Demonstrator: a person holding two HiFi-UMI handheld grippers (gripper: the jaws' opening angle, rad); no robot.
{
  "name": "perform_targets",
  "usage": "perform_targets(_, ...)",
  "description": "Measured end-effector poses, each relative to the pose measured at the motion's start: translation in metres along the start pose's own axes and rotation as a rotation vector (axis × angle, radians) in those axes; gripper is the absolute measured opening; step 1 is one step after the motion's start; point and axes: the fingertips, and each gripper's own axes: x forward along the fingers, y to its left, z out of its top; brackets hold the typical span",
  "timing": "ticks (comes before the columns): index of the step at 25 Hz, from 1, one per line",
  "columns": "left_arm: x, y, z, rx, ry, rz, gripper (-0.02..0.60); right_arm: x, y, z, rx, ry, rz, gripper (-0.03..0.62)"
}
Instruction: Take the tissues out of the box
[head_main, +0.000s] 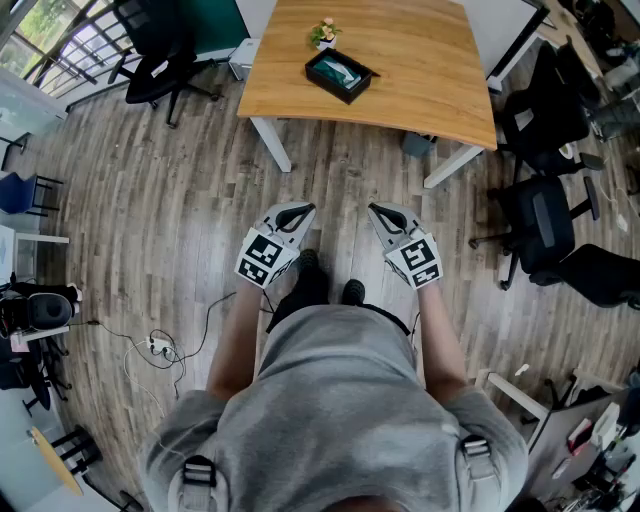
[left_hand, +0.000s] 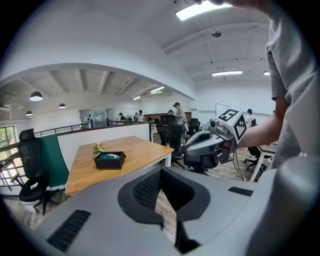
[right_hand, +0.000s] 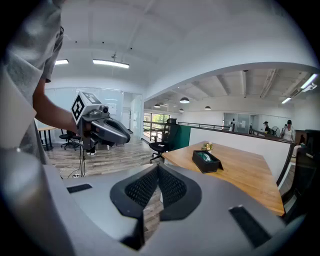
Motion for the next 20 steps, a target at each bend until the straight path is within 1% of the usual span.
perform_targets(4, 0.000, -0.015, 0.001, 0.007, 0.002, 0.003, 0.018, -0.011, 0.005, -0.007, 0.006, 0.000, 0.007, 0.002)
perform_targets(10, 0.003, -0.029, 0.002, 0.009, 0.006, 0.011, 0.018, -0.022, 0.005, -0.012, 0.000, -0.005, 0.018, 0.002)
perform_targets(16, 0.006, -0.041, 0.002, 0.028, 0.011, 0.005, 0.020, -0.029, 0.008, -0.013, 0.005, -0.028, 0.028, 0.005)
perform_targets(20, 0.007, -0.047, 0.010, 0.044, -0.025, 0.004, 0.020, -0.034, 0.006, -0.011, 0.000, -0.042, 0.029, 0.014)
